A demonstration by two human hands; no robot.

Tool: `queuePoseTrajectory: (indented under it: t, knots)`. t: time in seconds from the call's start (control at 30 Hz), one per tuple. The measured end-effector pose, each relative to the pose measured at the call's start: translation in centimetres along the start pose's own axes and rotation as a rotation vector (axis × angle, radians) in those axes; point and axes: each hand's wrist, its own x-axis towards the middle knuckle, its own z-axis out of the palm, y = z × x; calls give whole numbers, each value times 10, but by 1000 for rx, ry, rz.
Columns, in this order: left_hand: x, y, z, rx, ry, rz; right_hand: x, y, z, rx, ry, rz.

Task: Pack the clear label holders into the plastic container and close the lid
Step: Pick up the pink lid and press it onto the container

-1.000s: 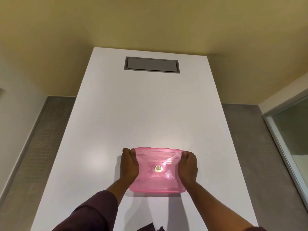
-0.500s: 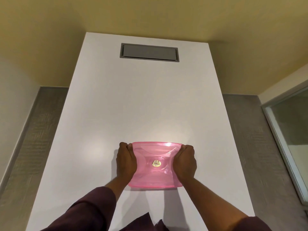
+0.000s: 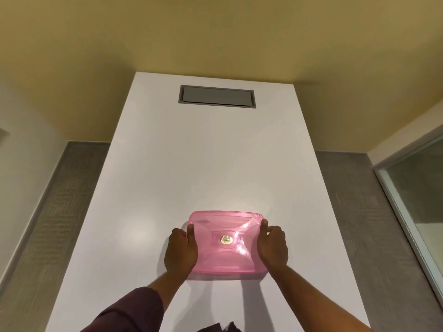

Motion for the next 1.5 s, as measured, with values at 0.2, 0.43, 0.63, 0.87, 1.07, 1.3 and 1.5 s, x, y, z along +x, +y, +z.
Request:
queuePoseTrajectory:
  t: [0.2,0.43,0.63,0.87,1.07,1.3,1.5]
  knots:
    - [-18,-2,3,22,52,-78,-25,10,8,-76,23,60]
    - [-18,-6,13,-35,110,26,-24,13,11,-105,123,11]
    - [-23,-20,13,-99,143,91,-29,16,16,-127,141,12]
    - [-16,-20,15,-92,134,121,-28,13,18,-133,153,20]
    - [-13,-16,14,-49,117,119,-24,14,19,-106,153,8]
    - [-8,-16,9,24,-5,61,-22,23,19,-29,87,11]
    - [13,6,1,-57,19,85,-3,-5,16,27,83,-23]
